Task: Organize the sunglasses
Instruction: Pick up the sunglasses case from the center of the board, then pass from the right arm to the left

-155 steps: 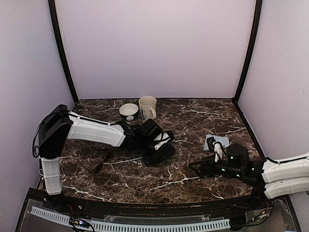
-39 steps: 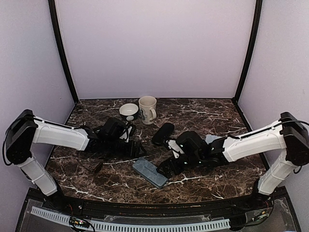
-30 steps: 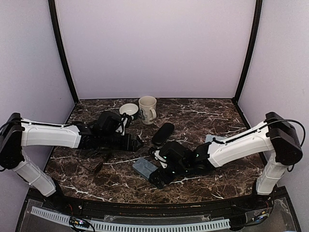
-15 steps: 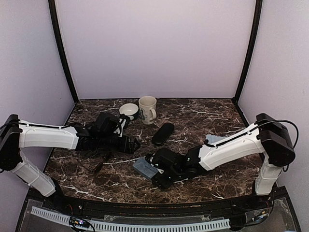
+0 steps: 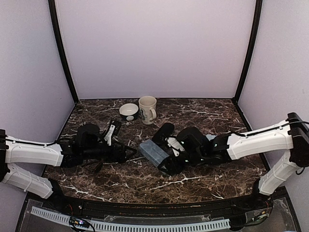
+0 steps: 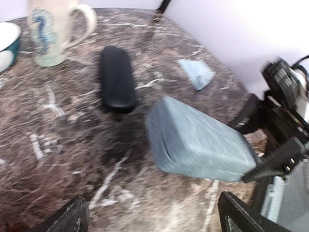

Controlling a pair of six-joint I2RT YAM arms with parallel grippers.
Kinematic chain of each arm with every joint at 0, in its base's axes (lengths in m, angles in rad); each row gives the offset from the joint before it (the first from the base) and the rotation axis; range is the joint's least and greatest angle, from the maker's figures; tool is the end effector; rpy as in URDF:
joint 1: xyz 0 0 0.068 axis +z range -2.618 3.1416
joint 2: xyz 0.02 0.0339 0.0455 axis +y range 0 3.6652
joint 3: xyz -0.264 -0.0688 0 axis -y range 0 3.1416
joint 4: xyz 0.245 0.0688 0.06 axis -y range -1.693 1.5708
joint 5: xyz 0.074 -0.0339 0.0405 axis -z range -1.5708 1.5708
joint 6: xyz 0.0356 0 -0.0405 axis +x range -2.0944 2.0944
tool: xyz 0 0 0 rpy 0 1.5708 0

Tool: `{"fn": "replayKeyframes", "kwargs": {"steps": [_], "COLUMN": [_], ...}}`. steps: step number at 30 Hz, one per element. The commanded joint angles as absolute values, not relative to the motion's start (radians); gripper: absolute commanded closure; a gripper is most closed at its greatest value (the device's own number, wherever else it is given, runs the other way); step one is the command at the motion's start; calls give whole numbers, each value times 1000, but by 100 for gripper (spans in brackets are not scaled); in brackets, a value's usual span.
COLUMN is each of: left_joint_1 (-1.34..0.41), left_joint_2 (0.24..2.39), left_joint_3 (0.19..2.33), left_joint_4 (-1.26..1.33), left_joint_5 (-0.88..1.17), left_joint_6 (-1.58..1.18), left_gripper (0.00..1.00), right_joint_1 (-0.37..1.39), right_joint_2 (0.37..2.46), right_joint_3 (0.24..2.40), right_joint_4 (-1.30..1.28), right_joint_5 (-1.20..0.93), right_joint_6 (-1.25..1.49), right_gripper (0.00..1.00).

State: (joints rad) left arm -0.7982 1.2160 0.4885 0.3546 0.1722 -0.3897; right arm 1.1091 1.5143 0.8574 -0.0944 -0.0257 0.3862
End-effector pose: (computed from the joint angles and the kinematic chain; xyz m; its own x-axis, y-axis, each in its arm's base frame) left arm 0.1720 -0.1852 0.2032 -0.5456 0.0235 -0.8377 0.6590 0.6295 -0.4115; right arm 0.1399 0.2832 0.2002 -0.6219 -0.4047 -0.6704 -0.7223 0.6271 0.2915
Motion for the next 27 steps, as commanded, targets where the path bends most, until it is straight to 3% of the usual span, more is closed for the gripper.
{"fn": "replayKeyframes", "kwargs": {"steps": [1, 14, 27], "left_joint_1": [-793, -793, -793], "left_joint_2": [1224, 1405, 1425], "left_joint_3": [438, 420, 428], "left_joint_4": [639, 1112, 1285], "left_joint_5": [388, 612, 768], "left_joint_6": [-444, -580, -634], "left_gripper": [4, 3, 8], "right_joint_1": [1063, 1037, 1030], "right_joint_2": [1452, 1435, 1442], "right_joint_3": [848, 842, 791], "right_joint_4": [79, 266, 452], "right_joint_5": [-195, -434, -458], "right_joint_6": [451, 531, 551], "right_gripper": [76, 82, 82]}}
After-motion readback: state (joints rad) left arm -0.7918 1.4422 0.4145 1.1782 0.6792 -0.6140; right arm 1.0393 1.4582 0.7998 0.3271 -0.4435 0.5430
